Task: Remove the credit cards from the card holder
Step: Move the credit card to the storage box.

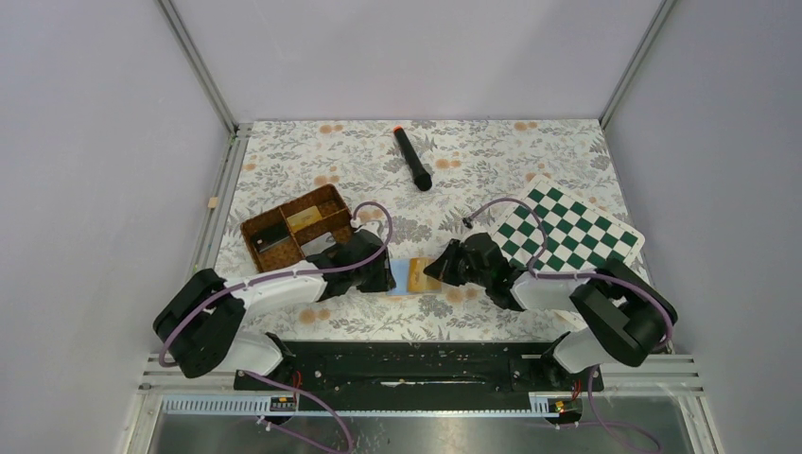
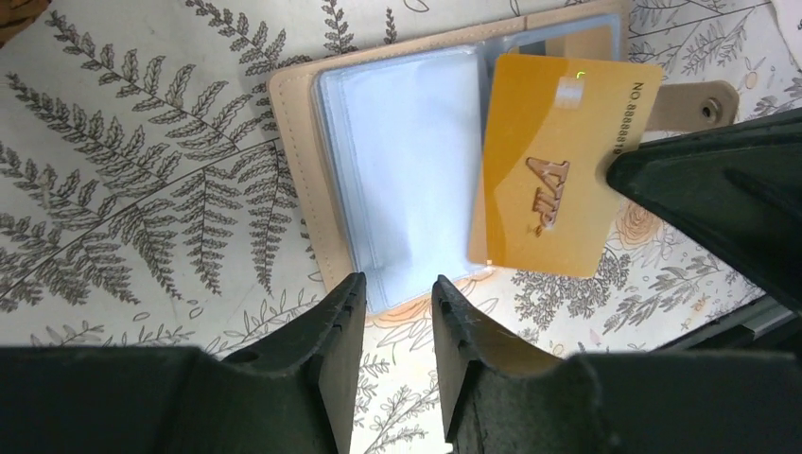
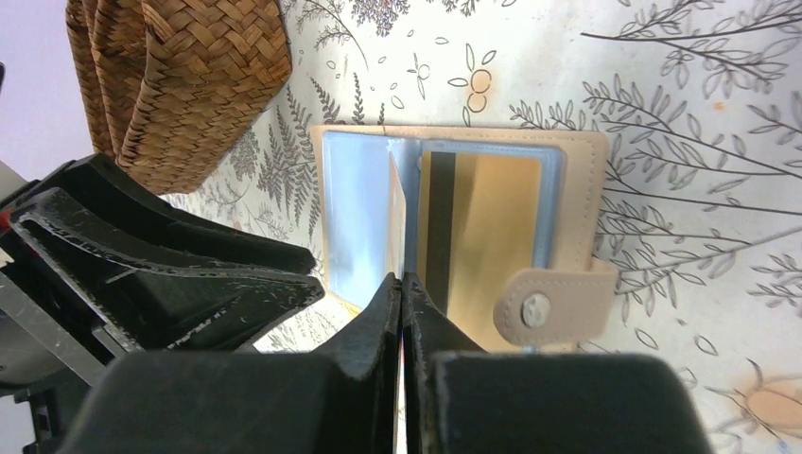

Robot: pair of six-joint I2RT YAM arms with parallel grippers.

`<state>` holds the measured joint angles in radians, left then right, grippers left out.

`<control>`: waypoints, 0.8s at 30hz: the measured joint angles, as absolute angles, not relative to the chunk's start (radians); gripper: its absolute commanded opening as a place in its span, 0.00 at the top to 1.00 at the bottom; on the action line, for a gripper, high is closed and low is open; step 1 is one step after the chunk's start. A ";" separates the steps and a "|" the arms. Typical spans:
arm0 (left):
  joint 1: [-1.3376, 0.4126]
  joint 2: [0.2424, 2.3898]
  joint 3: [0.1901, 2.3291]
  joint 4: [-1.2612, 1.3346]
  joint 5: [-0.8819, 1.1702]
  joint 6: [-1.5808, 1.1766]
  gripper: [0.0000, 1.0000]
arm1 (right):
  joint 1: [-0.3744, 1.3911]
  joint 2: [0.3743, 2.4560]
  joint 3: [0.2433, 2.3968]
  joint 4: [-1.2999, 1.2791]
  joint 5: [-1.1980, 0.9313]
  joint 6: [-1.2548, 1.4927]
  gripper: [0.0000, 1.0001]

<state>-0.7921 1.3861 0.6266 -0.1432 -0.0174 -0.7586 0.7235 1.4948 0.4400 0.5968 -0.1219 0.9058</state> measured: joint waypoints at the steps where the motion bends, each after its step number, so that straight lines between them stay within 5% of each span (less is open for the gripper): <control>1: -0.792 1.374 0.627 -0.154 -0.017 -0.759 0.65 | 0.719 1.477 0.438 0.578 -0.125 0.898 1.00; 9: -0.792 1.260 0.696 -0.276 0.028 -0.746 0.50 | 0.699 1.290 0.441 0.410 -0.179 0.806 1.00; 24: -0.680 1.175 0.952 -0.462 0.306 -0.545 0.45 | 0.661 1.171 0.677 0.105 -0.596 0.565 1.00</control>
<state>-0.6804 1.1751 0.9524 -0.4622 0.3058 -0.5449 0.6609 1.1713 0.6773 0.1055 -0.5964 0.5652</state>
